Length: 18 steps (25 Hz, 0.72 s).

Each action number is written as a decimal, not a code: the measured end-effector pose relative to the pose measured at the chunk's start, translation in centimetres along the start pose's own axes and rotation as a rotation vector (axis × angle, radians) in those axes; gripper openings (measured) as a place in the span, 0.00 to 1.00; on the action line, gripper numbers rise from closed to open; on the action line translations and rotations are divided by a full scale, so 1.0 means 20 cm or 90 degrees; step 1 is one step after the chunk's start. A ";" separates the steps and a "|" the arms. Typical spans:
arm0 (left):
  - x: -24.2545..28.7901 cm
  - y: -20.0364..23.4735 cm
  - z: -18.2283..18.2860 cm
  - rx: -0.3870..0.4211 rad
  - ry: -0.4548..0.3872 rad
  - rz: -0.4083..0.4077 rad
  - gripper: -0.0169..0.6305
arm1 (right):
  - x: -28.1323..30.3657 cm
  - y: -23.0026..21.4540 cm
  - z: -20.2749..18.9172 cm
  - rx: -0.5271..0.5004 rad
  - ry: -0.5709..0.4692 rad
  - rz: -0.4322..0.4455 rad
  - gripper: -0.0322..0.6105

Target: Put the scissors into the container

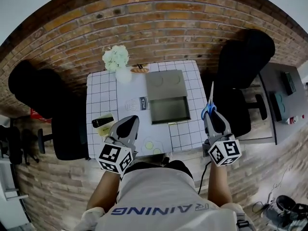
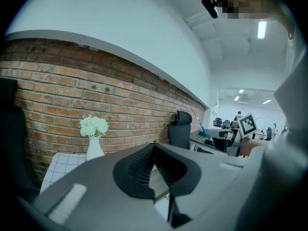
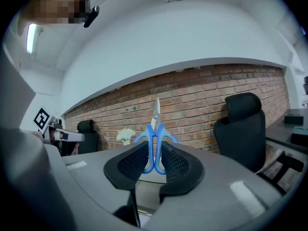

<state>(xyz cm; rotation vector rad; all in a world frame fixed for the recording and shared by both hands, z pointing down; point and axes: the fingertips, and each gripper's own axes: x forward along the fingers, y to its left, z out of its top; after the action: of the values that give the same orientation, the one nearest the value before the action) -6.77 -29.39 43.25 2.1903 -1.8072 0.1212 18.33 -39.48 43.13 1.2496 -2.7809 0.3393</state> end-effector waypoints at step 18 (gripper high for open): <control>-0.06 0.23 -0.12 -0.058 0.025 0.155 0.03 | 0.54 0.12 -0.28 -0.049 0.134 0.166 0.21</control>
<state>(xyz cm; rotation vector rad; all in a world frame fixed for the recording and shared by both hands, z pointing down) -11.21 -28.31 46.07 1.8882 -2.0082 0.1309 9.19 -44.47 49.76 0.7838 -2.7439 0.3530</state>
